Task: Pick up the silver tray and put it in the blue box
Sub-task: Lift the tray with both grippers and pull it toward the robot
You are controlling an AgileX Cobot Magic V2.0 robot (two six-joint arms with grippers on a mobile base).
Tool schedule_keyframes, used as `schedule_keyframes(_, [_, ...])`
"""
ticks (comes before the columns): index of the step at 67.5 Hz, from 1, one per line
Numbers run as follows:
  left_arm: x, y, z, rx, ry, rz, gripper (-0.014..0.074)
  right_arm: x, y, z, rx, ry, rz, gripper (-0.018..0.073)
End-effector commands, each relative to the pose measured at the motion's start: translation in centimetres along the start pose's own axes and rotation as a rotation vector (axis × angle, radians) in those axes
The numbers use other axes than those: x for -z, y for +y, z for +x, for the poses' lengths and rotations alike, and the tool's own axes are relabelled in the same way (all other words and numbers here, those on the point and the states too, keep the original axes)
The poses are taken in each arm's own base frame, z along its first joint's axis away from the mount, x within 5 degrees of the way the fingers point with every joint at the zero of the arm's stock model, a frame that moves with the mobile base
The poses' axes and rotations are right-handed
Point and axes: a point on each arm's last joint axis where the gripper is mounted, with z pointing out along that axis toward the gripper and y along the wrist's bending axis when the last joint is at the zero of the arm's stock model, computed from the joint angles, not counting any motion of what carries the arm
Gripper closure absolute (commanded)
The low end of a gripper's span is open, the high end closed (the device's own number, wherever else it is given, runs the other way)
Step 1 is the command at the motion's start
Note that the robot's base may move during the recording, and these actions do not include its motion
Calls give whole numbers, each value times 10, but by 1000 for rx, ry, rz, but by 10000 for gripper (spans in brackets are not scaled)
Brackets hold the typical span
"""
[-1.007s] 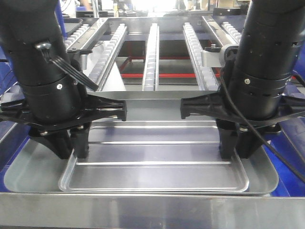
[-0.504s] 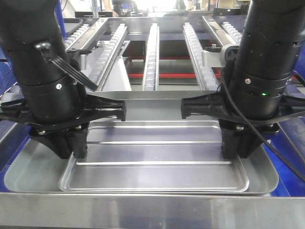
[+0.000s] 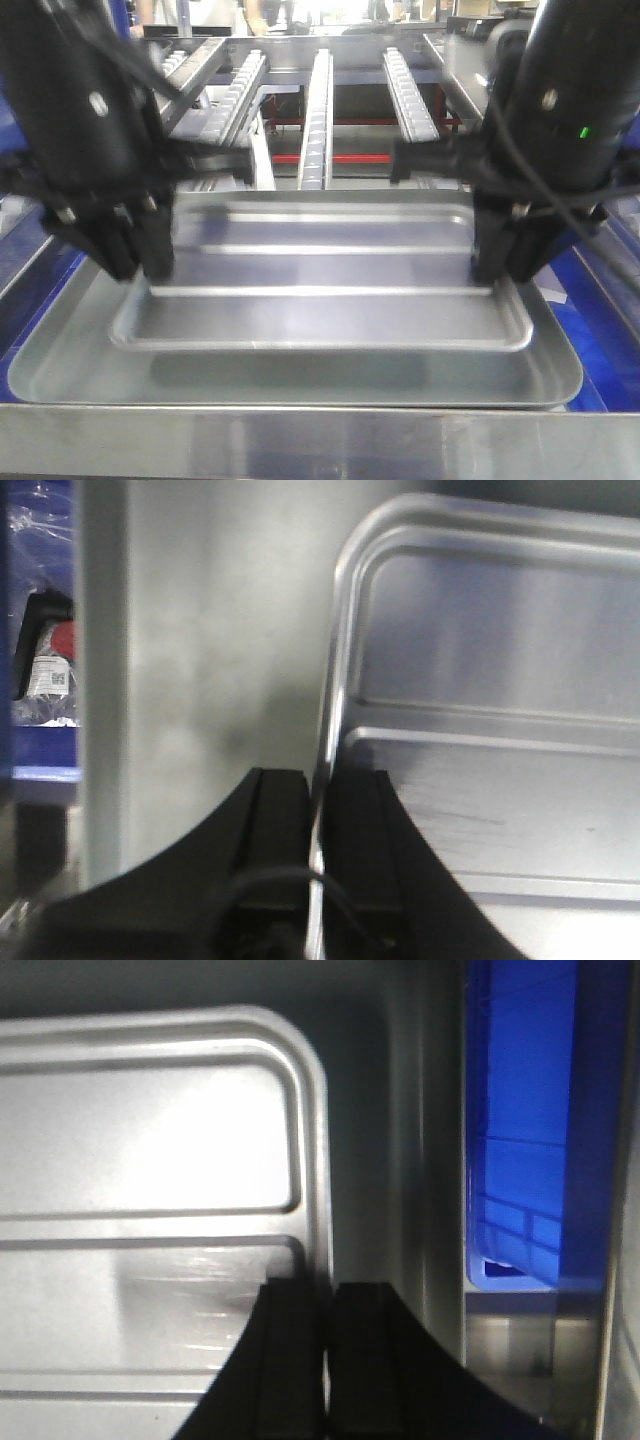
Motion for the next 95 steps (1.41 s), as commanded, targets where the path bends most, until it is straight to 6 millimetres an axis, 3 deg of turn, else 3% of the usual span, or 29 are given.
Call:
schedule_keyframes(1, [29, 2, -5, 12, -51, 22, 602, 28, 4, -4, -11, -65, -31, 487])
schedule_keyframes(10, [44, -1, 5, 8, -54, 67, 603, 40, 14, 9, 5, -54, -51, 487])
schedule_keyframes(24, [63, 10, 39, 30, -41, 95, 603, 59, 18, 23, 20, -45, -68, 487])
schedule_keyframes(47, [84, 7, 82, -3, -49, 66, 603, 70, 12, 77, -11, -18, -65, 487])
schedule_keyframes(59, [86, 1, 90, -23, -36, 82, 603, 74, 16, 88, 1, -33, -41, 487])
schedule_keyframes(95, [86, 1, 92, -38, -22, 71, 603, 74, 18, 88, 6, -37, -57, 489])
